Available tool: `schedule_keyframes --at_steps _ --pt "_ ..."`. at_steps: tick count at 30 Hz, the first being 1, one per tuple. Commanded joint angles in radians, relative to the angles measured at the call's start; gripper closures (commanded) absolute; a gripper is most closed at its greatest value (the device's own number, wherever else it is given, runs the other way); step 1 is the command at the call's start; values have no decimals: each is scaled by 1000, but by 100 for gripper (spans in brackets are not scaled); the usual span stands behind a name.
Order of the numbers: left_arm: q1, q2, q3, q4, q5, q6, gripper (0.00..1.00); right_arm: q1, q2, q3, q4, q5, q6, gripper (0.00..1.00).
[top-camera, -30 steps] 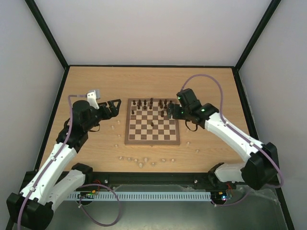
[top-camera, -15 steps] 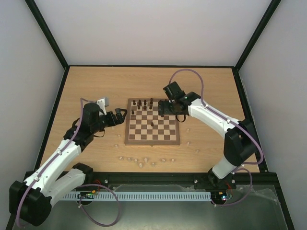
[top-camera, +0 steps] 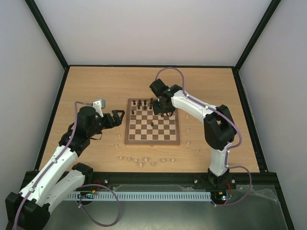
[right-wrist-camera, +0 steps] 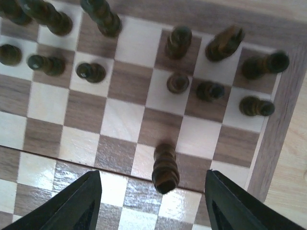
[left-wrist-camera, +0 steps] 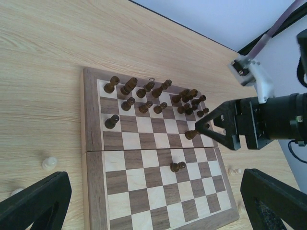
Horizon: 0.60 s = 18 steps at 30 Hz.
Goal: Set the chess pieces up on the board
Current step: Pick up the chess piece from the chessboard.
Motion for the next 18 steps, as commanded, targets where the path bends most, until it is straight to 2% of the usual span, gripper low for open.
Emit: schedule_keyframes --at_steps 1,6,9,18 --pt "0 -25 -19 -24 -16 0 1 15 27 42 -162 49 -20 42" --pt "-1 -12 -28 -14 -18 -2 0 15 43 45 -192 56 -33 49" --pt "-1 -1 -32 -11 -20 3 1 15 49 45 -186 47 -41 58" --pt "-1 4 -39 -14 -39 6 0 14 94 115 -170 34 -55 67"
